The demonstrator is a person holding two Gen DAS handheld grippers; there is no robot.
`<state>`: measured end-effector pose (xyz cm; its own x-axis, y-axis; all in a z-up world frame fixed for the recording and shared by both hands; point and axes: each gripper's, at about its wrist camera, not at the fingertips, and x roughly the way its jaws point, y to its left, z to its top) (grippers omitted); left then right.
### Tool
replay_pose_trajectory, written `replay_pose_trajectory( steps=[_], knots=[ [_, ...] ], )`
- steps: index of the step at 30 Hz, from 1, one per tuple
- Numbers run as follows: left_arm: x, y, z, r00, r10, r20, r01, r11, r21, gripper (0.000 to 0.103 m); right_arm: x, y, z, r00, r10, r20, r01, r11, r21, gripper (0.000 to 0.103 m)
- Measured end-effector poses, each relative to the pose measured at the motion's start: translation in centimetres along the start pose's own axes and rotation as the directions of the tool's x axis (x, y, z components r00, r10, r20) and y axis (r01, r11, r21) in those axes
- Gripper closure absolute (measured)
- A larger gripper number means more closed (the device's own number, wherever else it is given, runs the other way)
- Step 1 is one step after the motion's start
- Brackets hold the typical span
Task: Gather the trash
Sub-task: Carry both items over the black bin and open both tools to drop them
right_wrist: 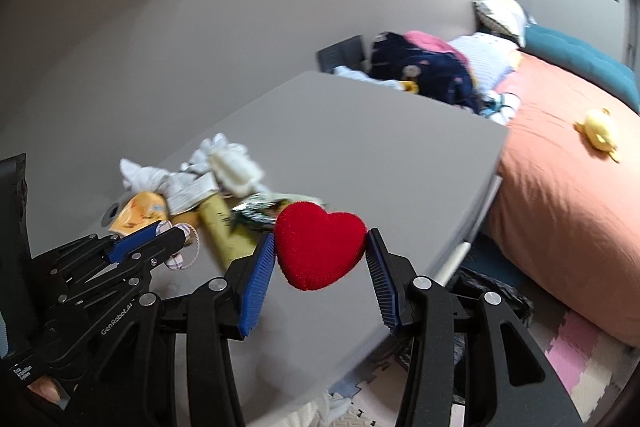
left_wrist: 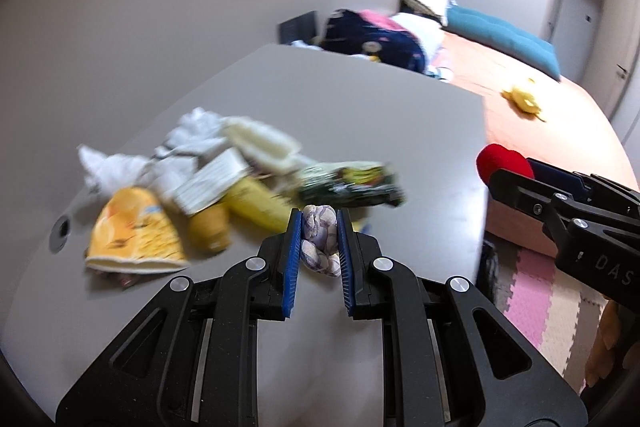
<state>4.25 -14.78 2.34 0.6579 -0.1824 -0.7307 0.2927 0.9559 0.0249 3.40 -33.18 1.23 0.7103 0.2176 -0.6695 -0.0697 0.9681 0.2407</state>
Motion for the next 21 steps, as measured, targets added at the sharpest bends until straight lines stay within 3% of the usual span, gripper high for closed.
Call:
replay_pose_trajectory(
  steps=[8, 21],
  knots=[
    [1.0, -6.4, 1.8, 0.996, -0.089, -0.004, 0.089, 0.991, 0.097, 0.086, -2.7, -5.6, -0.5, 0.995, -0.092, 0.03, 0.09, 0.993, 0.08, 0.055],
    [3.6, -18.5, 3.2, 0.963, -0.258, -0.07, 0.268, 0.93, 0.251, 0.086, -5.6, -16.3, -2.3, 0.968, -0.251, 0.019, 0.239, 0.94, 0.242, 0.055]
  ],
)
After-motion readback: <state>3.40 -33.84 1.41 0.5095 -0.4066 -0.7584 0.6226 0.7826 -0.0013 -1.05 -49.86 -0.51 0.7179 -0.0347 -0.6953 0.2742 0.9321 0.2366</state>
